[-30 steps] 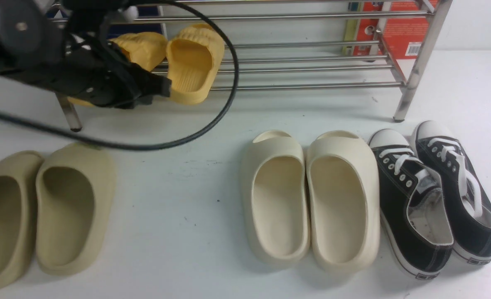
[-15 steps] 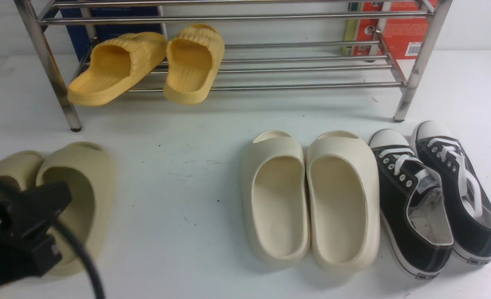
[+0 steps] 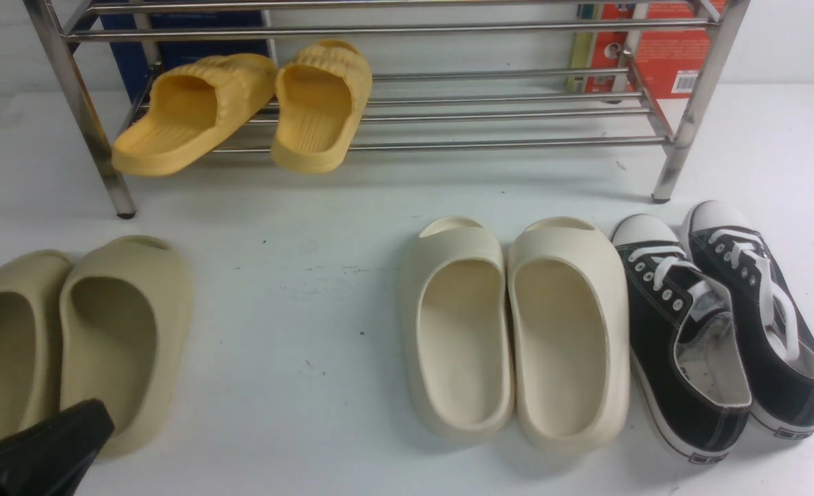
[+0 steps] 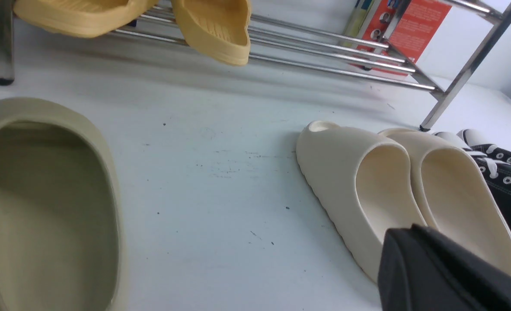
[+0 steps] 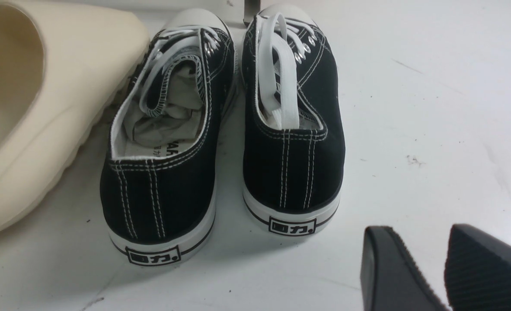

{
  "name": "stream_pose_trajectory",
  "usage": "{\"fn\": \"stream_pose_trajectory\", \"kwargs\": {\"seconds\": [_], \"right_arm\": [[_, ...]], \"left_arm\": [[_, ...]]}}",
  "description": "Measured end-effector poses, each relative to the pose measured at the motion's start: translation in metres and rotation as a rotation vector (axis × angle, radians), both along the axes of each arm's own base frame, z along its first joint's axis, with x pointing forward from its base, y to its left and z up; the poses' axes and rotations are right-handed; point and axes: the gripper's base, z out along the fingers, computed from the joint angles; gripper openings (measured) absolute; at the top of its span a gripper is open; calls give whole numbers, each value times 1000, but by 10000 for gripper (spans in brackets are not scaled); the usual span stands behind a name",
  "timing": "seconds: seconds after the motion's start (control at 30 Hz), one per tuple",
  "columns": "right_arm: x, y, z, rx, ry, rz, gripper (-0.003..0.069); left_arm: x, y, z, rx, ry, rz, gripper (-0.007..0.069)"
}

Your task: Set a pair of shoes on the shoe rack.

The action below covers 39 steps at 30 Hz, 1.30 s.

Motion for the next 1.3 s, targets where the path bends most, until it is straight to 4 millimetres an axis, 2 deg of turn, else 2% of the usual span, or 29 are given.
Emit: {"fn": "stream_pose_trajectory", "kwargs": {"seconds": [0.37, 0.63, 0.7, 0.9, 1.3], "right_arm": [[0, 0, 0, 0, 0, 0, 239], [0, 0, 0, 0, 0, 0, 239], [0, 0, 0, 0, 0, 0, 239], [0, 0, 0, 0, 0, 0, 239], [0, 0, 0, 0, 0, 0, 239]], "left_arm": [[2, 2, -7, 31, -21, 25, -13], [-5, 19, -30, 61, -162, 246, -13], [-6, 23, -50, 85, -129, 303, -13], [-9, 25, -78, 46, 100, 334, -13], [-10, 23, -80, 61, 125, 281, -13]]}}
